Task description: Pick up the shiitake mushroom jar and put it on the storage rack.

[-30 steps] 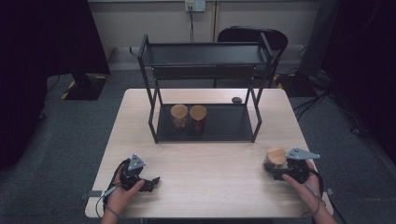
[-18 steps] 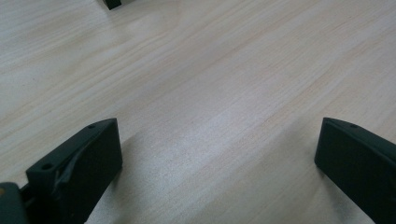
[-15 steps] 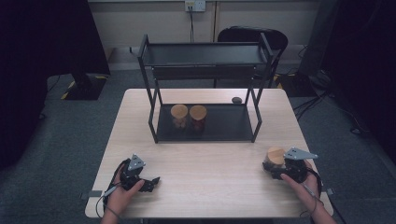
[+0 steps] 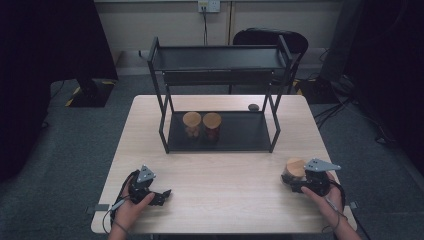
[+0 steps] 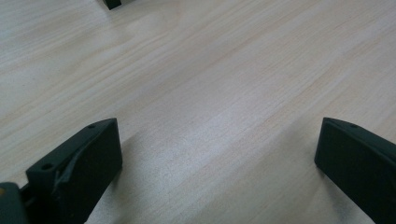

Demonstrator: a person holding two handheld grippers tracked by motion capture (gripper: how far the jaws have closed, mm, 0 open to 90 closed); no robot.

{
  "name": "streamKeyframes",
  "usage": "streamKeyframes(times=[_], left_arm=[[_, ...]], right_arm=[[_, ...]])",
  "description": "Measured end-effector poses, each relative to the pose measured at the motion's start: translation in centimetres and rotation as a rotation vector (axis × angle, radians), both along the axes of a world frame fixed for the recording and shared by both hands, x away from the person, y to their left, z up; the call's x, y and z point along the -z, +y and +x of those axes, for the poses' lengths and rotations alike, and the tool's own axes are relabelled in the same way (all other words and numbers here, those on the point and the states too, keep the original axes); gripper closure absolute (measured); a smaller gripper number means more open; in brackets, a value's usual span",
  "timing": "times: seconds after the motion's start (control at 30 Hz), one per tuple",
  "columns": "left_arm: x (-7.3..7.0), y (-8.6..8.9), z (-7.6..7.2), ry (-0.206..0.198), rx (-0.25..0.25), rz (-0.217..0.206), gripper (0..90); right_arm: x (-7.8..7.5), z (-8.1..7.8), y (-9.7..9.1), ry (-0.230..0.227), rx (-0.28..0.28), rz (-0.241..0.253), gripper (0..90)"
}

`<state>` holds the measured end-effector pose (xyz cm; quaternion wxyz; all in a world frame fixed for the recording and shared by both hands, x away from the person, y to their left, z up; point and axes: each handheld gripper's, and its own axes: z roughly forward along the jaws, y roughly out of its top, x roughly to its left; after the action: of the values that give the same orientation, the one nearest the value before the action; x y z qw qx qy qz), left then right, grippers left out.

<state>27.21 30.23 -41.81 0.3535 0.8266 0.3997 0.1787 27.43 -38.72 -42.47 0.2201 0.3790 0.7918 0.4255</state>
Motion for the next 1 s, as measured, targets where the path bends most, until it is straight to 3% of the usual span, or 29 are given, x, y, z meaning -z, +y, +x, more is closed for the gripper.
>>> streamKeyframes(times=[0.33, 1.0], left_arm=[[0.0, 0.0, 0.0, 0.000, 0.000, 0.000, 0.4], [0.0, 0.0, 0.0, 0.000, 0.000, 0.000, 0.4]], right_arm=[[-0.9, 0.3, 0.6, 0.003, -0.045, -0.029, 25.5], [-2.8, 2.8, 2.9, 0.022, -0.110, -0.026, 25.5]])
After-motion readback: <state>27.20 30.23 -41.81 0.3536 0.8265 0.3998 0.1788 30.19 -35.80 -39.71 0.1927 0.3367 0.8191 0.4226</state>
